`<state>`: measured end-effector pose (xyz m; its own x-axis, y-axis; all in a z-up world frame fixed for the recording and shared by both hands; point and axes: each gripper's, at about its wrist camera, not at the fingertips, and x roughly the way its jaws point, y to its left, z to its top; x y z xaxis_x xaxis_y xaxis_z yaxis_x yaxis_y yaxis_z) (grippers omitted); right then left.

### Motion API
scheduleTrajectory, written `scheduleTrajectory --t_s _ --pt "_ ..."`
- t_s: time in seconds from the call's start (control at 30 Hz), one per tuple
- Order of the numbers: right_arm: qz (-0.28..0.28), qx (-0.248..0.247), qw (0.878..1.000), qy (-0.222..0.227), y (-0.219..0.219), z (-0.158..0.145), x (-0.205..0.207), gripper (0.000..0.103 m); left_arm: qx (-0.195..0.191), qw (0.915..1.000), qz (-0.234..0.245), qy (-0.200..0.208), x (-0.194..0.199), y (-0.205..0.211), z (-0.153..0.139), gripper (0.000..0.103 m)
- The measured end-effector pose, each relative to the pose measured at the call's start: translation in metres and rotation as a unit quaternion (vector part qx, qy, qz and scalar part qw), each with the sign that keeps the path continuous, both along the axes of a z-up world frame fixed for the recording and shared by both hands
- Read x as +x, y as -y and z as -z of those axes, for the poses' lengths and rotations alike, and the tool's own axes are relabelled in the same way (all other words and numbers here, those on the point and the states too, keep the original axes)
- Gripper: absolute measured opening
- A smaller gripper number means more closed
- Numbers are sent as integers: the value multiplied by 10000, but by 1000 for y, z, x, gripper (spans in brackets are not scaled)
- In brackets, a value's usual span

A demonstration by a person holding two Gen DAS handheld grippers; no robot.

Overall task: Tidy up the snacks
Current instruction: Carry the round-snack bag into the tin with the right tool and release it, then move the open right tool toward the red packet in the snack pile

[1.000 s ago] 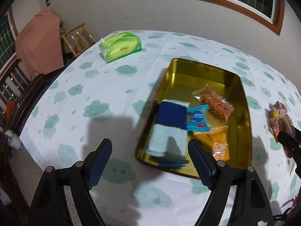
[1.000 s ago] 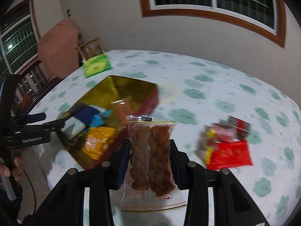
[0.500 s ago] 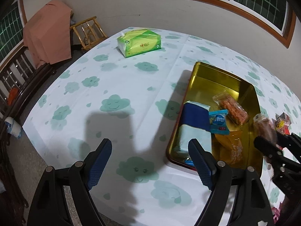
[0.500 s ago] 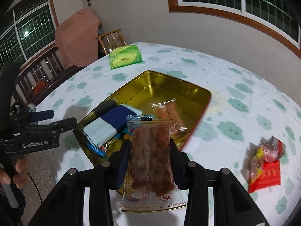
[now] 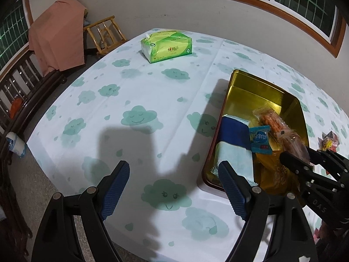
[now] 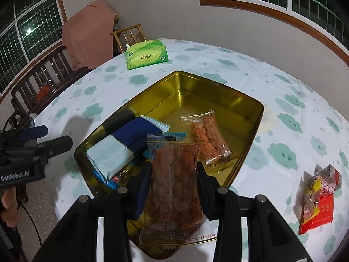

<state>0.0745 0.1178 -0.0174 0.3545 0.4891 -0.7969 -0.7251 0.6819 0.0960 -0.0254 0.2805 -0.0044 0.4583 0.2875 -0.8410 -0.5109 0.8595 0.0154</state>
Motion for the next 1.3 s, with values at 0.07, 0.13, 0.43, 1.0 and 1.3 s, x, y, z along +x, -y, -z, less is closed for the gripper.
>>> scheduleTrajectory --t_s 0.07,0.13,0.43,1.0,1.3 --pt "-4 -28 10000 -15 -2 2 0 40 -2 10000 15 -8 0 1 1 81" --pt "-35 -35 10000 -23 -4 3 -1 41 -3 10000 21 -19 1 2 1 81" --pt "294 254 9992 64 23 -15 0 41 3 9999 117 22 4 12 -1 81" --pt "2088 -187 9777 137 179 -7 49 41 69 9985 545 22 20 52 -5 81" --pt "3232 -261 9448 -472 219 18 75 41 117 9976 677 -66 25 60 1 81"
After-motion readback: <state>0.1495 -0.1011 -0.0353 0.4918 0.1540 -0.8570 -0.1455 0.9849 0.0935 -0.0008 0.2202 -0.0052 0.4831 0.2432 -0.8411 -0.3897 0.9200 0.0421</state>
